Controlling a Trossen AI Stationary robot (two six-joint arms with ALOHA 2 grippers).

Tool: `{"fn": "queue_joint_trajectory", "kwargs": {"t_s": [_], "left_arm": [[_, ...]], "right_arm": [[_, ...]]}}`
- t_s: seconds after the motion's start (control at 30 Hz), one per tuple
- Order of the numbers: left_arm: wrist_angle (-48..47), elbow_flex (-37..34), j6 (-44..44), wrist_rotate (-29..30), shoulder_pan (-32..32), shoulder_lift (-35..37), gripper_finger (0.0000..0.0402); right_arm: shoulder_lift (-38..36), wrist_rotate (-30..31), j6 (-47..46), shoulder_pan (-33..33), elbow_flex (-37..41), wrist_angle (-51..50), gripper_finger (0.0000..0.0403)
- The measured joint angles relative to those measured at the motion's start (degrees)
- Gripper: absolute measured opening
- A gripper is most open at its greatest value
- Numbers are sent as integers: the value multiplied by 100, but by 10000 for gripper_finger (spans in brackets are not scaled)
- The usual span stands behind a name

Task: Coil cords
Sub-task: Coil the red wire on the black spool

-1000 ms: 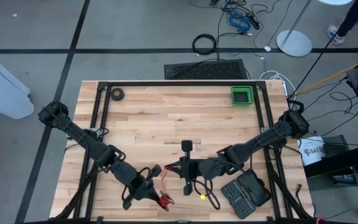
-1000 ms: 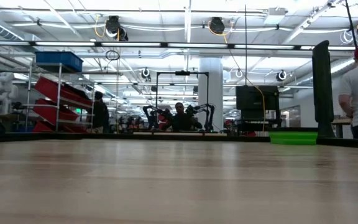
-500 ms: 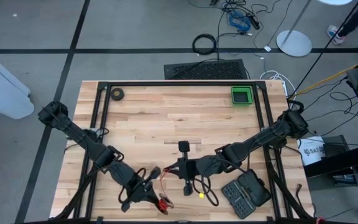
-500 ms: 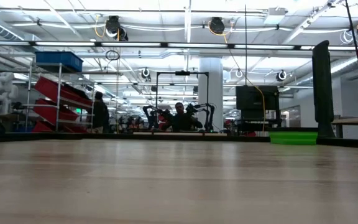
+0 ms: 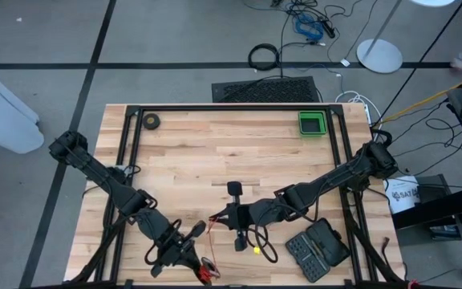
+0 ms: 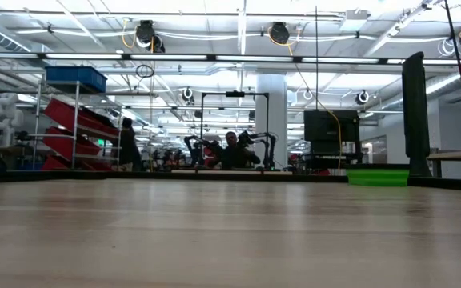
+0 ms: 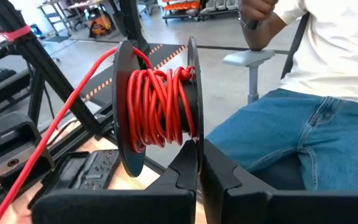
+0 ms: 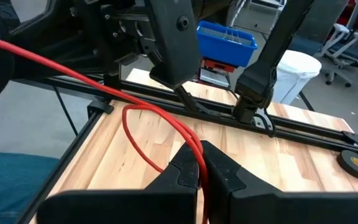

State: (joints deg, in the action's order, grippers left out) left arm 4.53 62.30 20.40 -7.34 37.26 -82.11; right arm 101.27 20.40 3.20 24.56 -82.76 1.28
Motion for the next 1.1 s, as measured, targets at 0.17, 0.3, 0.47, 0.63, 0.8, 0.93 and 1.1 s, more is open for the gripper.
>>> {"fn": "queue_joint_trajectory", "kwargs": {"t_s": [0.17, 0.3, 0.47, 0.63, 0.8, 0.93, 1.1], "left_arm": [[113, 12, -6, -171, 0, 0, 6], [109, 59, -62, -272, 2, 0, 6], [62, 59, -253, -345, -13, -22, 6], [91, 60, -348, -429, -108, -169, 6], [92, 283, -368, -700, -245, -488, 6], [45, 627, -378, -949, -252, -903, 6], [-571, 1158, -378, -1060, -248, -1248, 6]], "right_arm": [[-1, -1, 47, -6, 0, 22, 0], [-2, 26, 254, -4, 0, 270, 0], [-2, 28, 140, -2, 0, 542, 0], [-2, 15, -442, -155, 0, 500, 0], [-4, -153, -1048, -267, 0, 467, 0], [-4, -216, -1139, -289, 0, 321, 0], [-4, -419, -1129, -280, 0, 267, 0]]}}
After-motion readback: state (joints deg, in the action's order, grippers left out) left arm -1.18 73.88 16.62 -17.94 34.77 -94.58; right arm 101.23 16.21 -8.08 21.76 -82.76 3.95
